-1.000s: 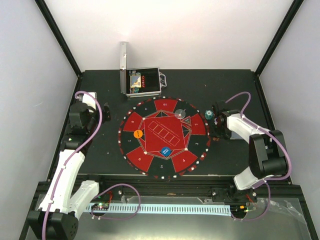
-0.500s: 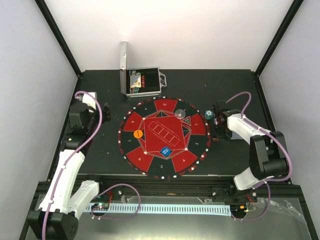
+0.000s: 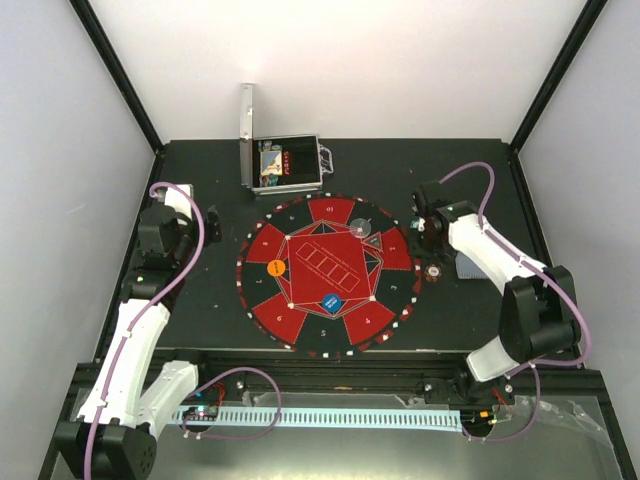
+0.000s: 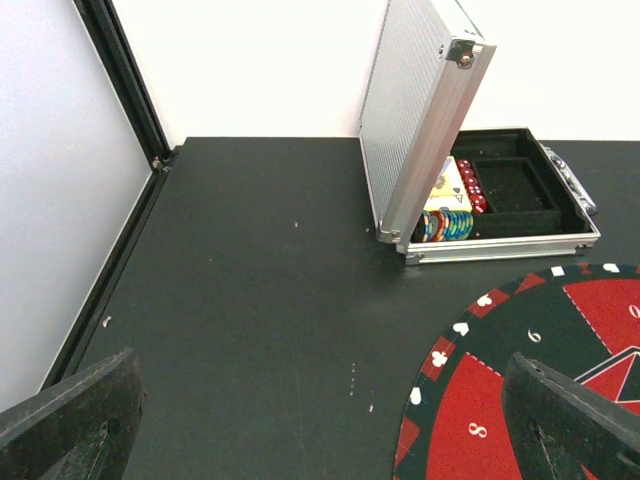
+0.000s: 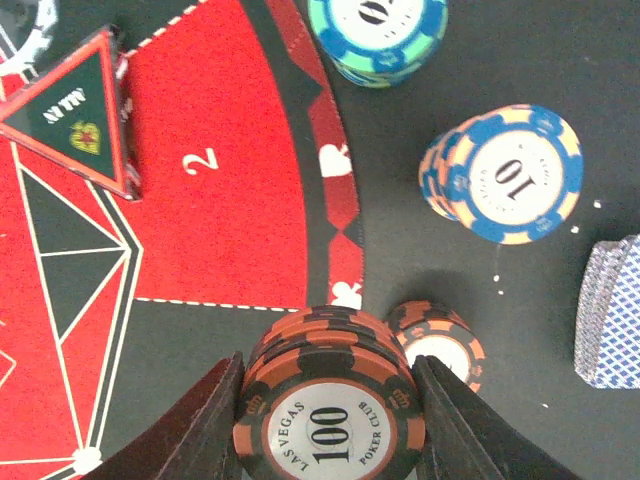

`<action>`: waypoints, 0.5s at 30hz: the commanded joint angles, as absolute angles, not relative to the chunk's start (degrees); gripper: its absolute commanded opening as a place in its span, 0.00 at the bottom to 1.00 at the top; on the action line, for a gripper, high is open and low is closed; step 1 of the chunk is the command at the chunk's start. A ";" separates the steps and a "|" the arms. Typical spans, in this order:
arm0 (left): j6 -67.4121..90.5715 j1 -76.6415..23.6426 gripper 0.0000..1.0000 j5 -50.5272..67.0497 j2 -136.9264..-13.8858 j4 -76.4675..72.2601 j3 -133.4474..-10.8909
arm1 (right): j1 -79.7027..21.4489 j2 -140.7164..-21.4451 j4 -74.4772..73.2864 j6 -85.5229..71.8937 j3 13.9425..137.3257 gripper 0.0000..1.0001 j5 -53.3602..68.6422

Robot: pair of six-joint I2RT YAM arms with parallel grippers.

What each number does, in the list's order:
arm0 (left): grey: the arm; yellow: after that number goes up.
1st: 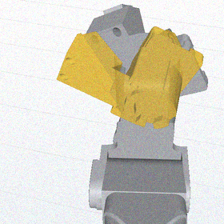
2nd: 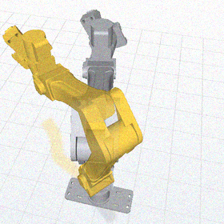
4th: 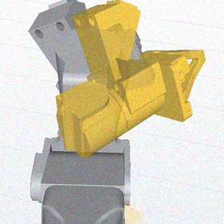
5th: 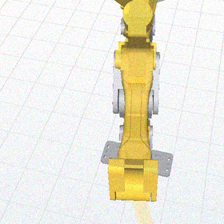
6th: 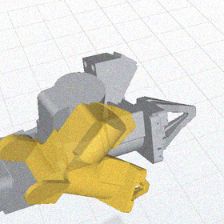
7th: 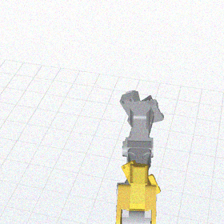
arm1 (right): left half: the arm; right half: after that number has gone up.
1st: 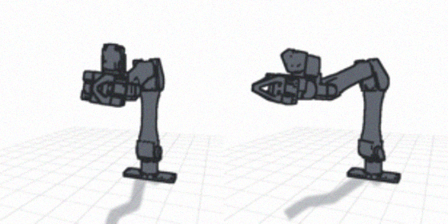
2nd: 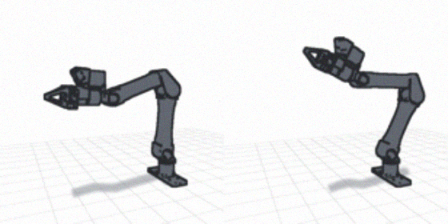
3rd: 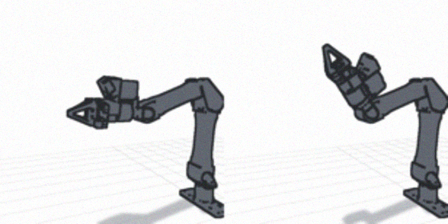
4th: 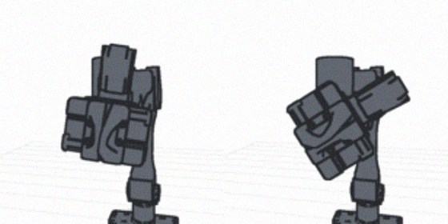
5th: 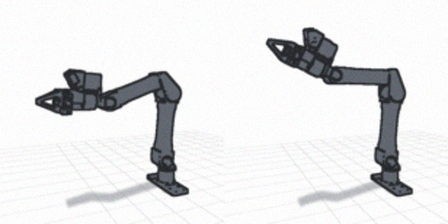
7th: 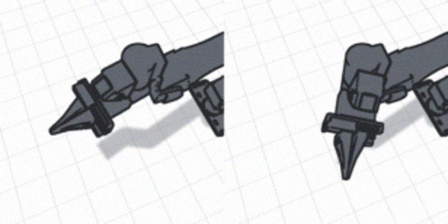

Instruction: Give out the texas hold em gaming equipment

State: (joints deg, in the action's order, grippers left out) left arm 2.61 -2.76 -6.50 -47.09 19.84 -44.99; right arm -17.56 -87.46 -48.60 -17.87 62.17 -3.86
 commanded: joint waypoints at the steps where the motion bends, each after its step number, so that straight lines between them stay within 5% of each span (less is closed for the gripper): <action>1: 3.17 -3.16 0.99 -7.65 -46.22 19.55 -46.75 | -20.41 -88.50 -50.09 -17.73 64.80 0.38 -3.16; 15: 3.25 -3.14 0.99 -7.65 -46.32 19.58 -46.70 | -46.93 -89.21 -45.85 -24.60 59.10 0.38 -0.58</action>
State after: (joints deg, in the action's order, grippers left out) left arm 2.61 -2.76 -7.29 -47.09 19.84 -44.99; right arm -39.83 -88.51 -47.88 -21.45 61.52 -2.15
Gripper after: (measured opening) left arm 0.990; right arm 0.412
